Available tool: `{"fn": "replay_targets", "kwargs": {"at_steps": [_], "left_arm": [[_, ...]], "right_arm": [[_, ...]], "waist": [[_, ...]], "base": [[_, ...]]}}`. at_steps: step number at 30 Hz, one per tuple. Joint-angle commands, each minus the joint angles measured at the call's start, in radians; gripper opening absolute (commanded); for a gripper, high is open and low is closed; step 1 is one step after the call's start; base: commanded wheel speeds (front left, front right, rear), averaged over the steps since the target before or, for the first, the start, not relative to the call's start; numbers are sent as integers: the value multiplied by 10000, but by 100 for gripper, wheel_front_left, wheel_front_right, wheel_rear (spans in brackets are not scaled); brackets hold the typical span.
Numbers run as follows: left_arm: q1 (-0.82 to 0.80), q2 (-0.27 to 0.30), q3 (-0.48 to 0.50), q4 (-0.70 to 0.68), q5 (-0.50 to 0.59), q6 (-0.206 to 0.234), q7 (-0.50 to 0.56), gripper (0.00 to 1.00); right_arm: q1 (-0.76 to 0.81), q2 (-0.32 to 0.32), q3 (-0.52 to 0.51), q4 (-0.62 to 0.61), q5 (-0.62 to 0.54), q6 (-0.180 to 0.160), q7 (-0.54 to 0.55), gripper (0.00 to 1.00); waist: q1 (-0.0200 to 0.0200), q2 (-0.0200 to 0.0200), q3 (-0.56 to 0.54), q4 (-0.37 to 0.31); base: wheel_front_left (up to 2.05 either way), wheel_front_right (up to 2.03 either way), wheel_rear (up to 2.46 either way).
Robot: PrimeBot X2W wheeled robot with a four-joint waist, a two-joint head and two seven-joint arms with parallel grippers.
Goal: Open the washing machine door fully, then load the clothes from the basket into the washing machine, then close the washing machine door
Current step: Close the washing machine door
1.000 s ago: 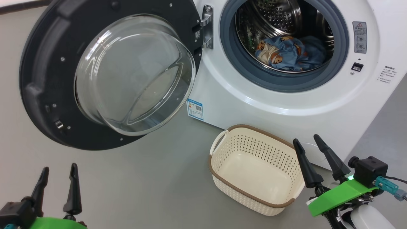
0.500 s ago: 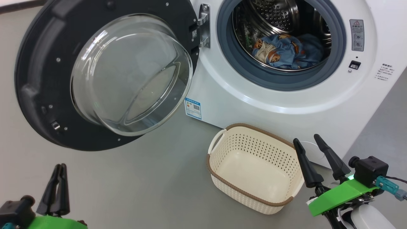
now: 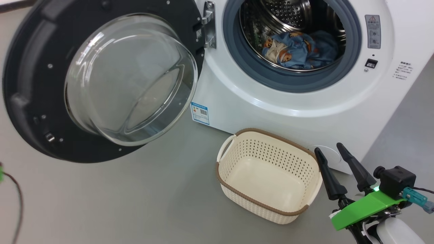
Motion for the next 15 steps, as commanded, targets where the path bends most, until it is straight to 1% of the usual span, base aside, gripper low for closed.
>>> {"fn": "replay_targets", "kwargs": {"at_steps": [1,3,5,6,8,10,15], "left_arm": [[-817,590,598,-61,-444,-94,190,0],[-1375,718,939,393,-1219,-182,536,0],[-1983,875,1335,1172,-2170,-280,996,0],[-1983,875,1335,1172,-2170,-280,996,0],[-2601,1004,1764,2118,-3180,-369,1437,0],[-3121,1192,2175,3000,-3959,-422,1756,0],[-4044,1823,2977,5077,-5177,-477,2364,0]], "right_arm": [[-281,-243,135,-235,-67,44,-82,100],[-329,-312,156,-253,-85,44,-82,100],[-395,-384,198,-267,-113,44,-82,100],[-395,-384,198,-267,-113,44,-82,100],[-477,-454,227,-282,-168,44,-82,100],[-571,-545,261,-278,-222,44,-82,100],[-783,-769,344,-302,-331,44,-71,100]], "waist": [[0,-1,158,-161],[0,-1,295,-281],[0,-1,460,-424],[0,-1,460,-424],[0,-1,619,-593],[0,-1,771,-776],[0,-1,1082,-1296]], "base": [[0,0,0],[0,0,0],[0,0,0],[0,0,0],[0,0,0],[0,0,0],[0,0,0]]}}
